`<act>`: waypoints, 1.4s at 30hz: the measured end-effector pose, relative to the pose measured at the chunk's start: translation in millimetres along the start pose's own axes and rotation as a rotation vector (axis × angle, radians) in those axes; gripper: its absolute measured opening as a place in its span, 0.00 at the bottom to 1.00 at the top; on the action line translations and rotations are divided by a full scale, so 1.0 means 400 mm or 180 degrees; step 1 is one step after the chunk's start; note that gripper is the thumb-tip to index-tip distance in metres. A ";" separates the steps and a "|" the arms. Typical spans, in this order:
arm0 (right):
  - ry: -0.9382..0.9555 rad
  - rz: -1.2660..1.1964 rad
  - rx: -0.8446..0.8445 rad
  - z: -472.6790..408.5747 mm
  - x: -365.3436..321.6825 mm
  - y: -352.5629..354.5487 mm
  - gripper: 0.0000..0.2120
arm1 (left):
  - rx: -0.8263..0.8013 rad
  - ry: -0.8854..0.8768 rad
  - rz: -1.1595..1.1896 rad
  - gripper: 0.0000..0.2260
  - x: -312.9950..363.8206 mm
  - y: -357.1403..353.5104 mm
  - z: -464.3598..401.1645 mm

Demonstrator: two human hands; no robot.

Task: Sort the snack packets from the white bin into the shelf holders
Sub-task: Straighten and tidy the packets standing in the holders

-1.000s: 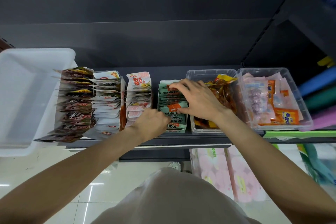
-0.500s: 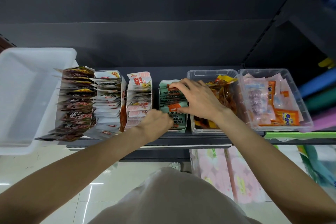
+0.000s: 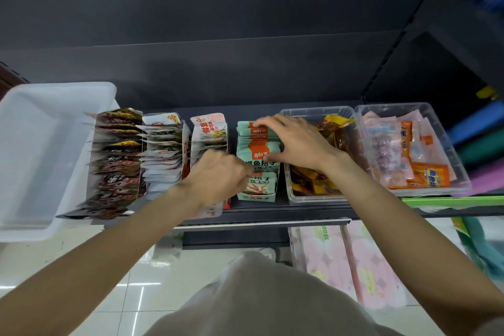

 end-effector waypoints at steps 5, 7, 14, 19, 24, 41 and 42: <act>0.0046 -0.0123 -0.0094 0.011 -0.001 -0.014 0.36 | -0.0019 0.0216 0.0346 0.07 -0.021 -0.013 0.013; -0.0003 -0.0092 -0.0074 0.027 -0.003 -0.018 0.35 | -0.0155 0.0306 0.0421 0.10 -0.015 -0.026 0.011; -0.0284 -0.0312 0.1312 0.183 -0.030 0.056 0.12 | -0.0026 0.0987 0.0570 0.10 -0.038 -0.045 0.044; -0.0322 0.0435 0.1303 0.202 -0.073 -0.006 0.06 | 0.0026 0.1376 0.1172 0.09 -0.064 -0.061 0.059; -0.0528 0.0295 0.1255 0.176 -0.048 -0.053 0.06 | 0.0121 0.1579 0.1526 0.09 -0.074 -0.060 0.070; -0.0906 -0.0760 0.0860 0.233 -0.086 -0.075 0.24 | -0.0311 0.2347 0.2421 0.19 -0.048 -0.096 0.140; -0.0981 -0.0787 0.0658 0.230 -0.093 -0.094 0.29 | -0.0312 0.2383 0.2478 0.20 -0.046 -0.103 0.142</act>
Point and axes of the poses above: each hand's wrist, its own z-axis away from the middle knuckle, its own y-axis out of the back of the hand, x = y × z, the point moved 9 cm from there along -z, towards the middle knuckle, and after that the axes turned 7 degrees about -z, right-handed, at the moved point
